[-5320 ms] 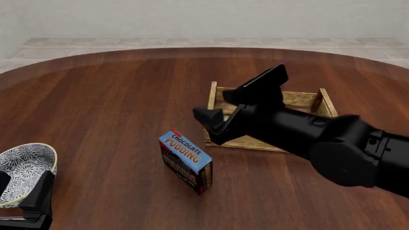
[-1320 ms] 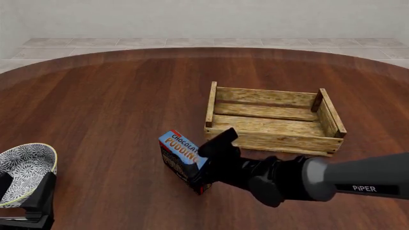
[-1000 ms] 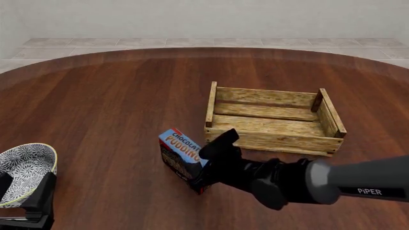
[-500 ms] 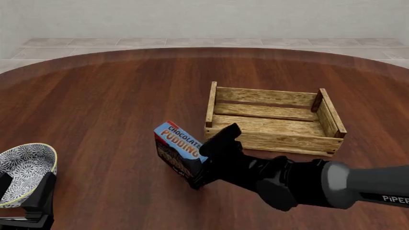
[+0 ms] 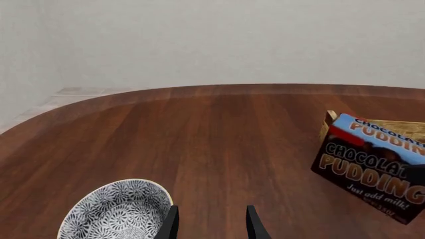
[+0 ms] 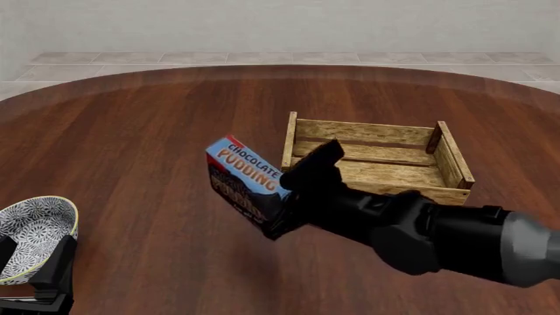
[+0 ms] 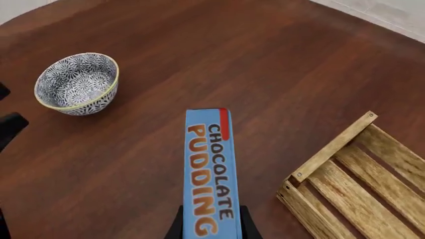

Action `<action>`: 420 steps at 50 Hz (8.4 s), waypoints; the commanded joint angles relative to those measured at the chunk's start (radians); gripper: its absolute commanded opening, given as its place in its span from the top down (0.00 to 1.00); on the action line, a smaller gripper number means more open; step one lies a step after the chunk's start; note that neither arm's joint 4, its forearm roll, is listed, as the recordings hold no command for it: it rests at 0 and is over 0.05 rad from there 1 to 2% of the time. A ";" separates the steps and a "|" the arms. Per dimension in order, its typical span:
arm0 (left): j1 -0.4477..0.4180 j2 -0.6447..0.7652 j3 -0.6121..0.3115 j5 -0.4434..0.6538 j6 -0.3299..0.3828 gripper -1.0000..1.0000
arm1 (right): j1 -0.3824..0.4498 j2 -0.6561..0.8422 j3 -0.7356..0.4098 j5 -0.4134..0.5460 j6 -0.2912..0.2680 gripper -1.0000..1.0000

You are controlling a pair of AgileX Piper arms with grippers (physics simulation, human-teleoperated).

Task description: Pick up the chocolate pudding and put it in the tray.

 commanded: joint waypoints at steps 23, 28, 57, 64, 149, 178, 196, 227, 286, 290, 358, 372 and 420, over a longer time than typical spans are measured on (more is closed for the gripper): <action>-0.013 0.002 0.000 -0.009 0.003 0.00 | -0.085 -0.108 -0.113 0.171 -0.023 1.00; -0.008 -0.001 0.000 -0.003 0.003 0.00 | -0.109 -0.118 -0.132 0.195 -0.029 1.00; -0.008 -0.005 0.000 -0.003 0.004 0.00 | -0.250 -0.141 -0.217 0.285 -0.074 1.00; -0.010 -0.007 0.000 -0.003 0.005 0.00 | -0.292 -0.136 -0.211 0.279 -0.075 1.00; -0.013 -0.012 0.000 -0.002 0.017 0.00 | -0.728 -0.017 -0.176 0.192 -0.024 1.00; -0.007 -0.016 0.000 0.004 0.018 0.00 | -0.780 0.114 -0.175 0.107 0.006 1.00; -0.004 -0.017 0.000 0.003 0.021 0.00 | -0.761 0.137 -0.137 0.065 0.038 1.00; -0.008 -0.018 0.000 0.003 0.020 0.00 | -0.758 0.162 -0.133 0.070 0.043 1.00; -0.017 -0.014 0.000 0.002 0.022 0.00 | -0.762 0.261 -0.148 0.060 0.031 1.00; -0.015 -0.014 0.000 0.003 0.021 0.00 | -0.763 0.272 -0.149 0.055 0.032 1.00; -0.008 -0.017 0.000 0.011 0.018 0.00 | -0.764 0.351 -0.123 0.004 0.040 1.00; -0.011 -0.017 0.000 0.011 0.018 0.00 | -0.769 0.349 -0.114 -0.003 0.040 1.00; -0.011 -0.017 0.000 0.013 0.016 0.00 | -0.744 0.338 -0.119 0.014 0.052 0.00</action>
